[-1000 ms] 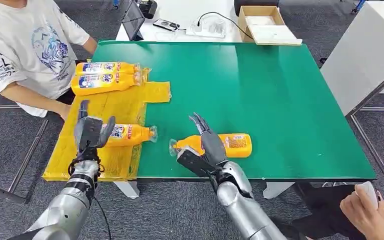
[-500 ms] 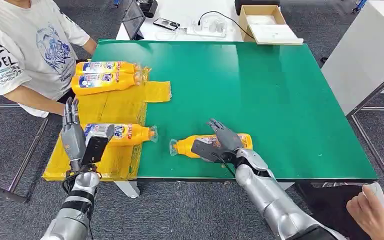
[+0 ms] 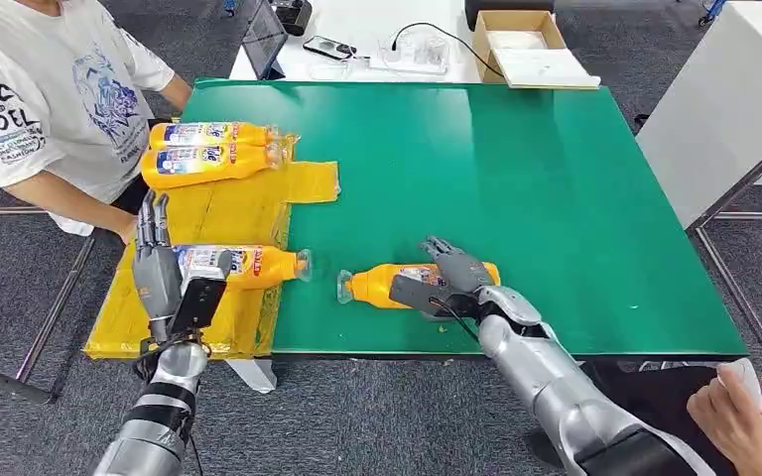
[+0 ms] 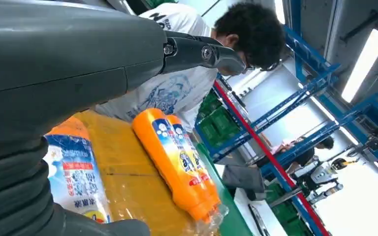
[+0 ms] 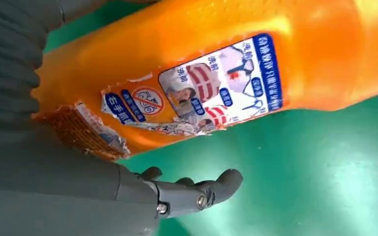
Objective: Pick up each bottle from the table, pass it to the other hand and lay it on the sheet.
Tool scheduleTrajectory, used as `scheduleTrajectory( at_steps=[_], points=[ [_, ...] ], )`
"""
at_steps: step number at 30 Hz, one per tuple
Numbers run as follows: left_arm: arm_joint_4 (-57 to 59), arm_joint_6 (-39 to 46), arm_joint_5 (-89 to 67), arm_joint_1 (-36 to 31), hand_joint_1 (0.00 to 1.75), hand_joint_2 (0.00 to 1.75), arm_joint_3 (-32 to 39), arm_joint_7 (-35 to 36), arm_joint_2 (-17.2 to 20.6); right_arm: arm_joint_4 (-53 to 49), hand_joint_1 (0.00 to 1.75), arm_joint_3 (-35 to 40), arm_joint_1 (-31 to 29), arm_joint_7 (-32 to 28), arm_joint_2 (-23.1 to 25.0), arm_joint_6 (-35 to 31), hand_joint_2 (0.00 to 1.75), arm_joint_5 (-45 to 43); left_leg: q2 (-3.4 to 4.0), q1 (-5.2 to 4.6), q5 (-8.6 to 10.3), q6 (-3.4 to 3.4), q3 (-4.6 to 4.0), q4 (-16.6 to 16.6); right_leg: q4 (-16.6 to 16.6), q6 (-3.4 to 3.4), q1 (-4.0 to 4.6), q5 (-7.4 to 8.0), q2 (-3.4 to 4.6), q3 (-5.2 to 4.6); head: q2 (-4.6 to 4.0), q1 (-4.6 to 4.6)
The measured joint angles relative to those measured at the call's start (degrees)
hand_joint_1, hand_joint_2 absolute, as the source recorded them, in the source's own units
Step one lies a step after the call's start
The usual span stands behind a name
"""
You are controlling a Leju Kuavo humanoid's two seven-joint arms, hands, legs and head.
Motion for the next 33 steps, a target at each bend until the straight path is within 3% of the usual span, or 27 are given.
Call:
scheduleTrajectory(
  at_steps=[13, 14, 16, 29, 33],
  points=[
    [1.2, 0.0, 0.6, -0.5, 0.00, 1.75, -1.2, 0.0, -0.4, 3.9, 0.05, 2.4, -3.5, 1.8, -0.8, 5.5, 1.75, 0.4, 0.00, 0.00, 0.00, 0.00, 0.10, 0.0, 0.0, 0.01, 0.00, 0.01, 0.00, 0.07, 0.00, -0.02],
    [1.2, 0.0, 0.7, -0.5, 0.00, 1.75, -1.3, 0.0, -0.4, 4.0, 0.99, 2.5, -3.6, 2.0, -0.9, 6.2, 1.75, 0.4, 0.00, 0.00, 0.00, 0.00, 0.11, 0.0, 0.0, 0.01, 0.00, 0.01, 0.00, 0.08, 0.00, 0.00],
    [1.5, 0.0, 1.1, -0.6, 0.00, 1.75, -1.4, 0.0, -0.4, 4.4, 1.75, 2.9, -4.2, 2.3, -1.1, 7.6, 1.75, 0.5, -0.01, 0.00, 0.00, 0.00, 0.12, 0.0, 0.0, 0.01, 0.00, 0.00, 0.00, 0.09, 0.00, -0.02],
    [3.8, 0.0, 5.2, -1.5, 0.00, 1.75, -4.0, 0.0, -0.7, 5.7, 1.75, 5.1, -5.4, 1.7, -2.4, 9.9, 1.75, -1.7, -0.01, 0.00, 0.00, 0.00, 0.30, 0.0, 0.0, 0.01, 0.00, 0.00, 0.00, 0.27, 0.00, -0.02],
    [3.9, 0.0, 6.5, -1.4, 0.00, 1.75, -5.1, 0.0, -0.7, 3.6, 1.75, 3.9, -2.6, -2.1, -2.4, 0.7, 1.75, -7.3, -0.03, 0.01, -0.01, 0.00, 0.29, 0.0, 0.0, 0.01, 0.02, 0.00, -0.01, 0.30, 0.00, 0.02]
  ],
)
